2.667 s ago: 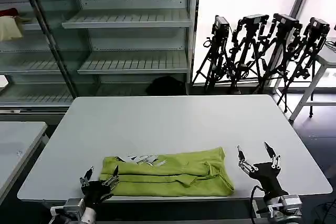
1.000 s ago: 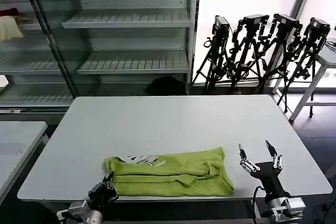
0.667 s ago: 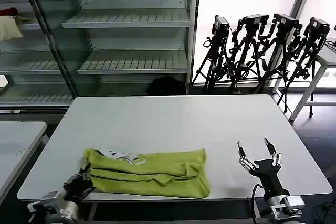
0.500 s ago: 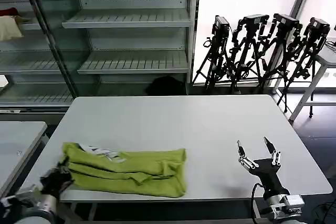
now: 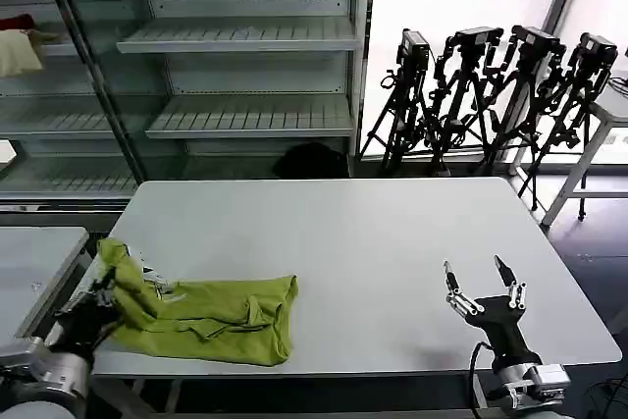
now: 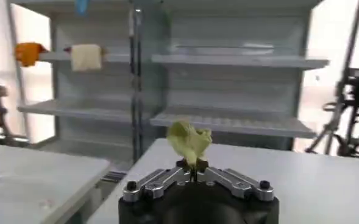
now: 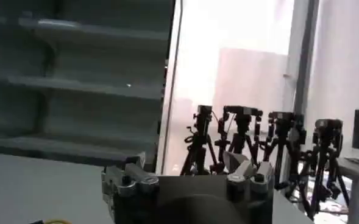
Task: Fold and organize the clothes.
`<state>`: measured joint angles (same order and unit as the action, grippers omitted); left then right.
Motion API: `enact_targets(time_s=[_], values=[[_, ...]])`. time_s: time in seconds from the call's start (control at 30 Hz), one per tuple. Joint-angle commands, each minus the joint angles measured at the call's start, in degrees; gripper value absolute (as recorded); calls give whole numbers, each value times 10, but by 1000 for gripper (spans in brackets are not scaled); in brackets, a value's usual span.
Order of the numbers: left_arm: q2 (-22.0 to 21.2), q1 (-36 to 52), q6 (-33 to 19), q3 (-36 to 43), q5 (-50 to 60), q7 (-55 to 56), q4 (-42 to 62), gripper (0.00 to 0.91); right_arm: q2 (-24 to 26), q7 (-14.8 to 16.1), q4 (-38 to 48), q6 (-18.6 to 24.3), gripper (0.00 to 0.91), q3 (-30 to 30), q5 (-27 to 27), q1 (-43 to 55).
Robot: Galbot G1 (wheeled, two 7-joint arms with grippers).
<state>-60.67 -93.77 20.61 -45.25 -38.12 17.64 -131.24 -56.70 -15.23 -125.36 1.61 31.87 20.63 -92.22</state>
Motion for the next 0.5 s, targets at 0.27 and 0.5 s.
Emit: enact_targets(time_s=[0.27, 0.5], values=[[-11, 28, -46, 235, 137, -57, 1, 0, 3, -3, 5, 0, 907, -7, -2, 5], [-11, 28, -45, 256, 149, -59, 3, 10, 2, -3, 6, 0, 907, -14, -4, 9]])
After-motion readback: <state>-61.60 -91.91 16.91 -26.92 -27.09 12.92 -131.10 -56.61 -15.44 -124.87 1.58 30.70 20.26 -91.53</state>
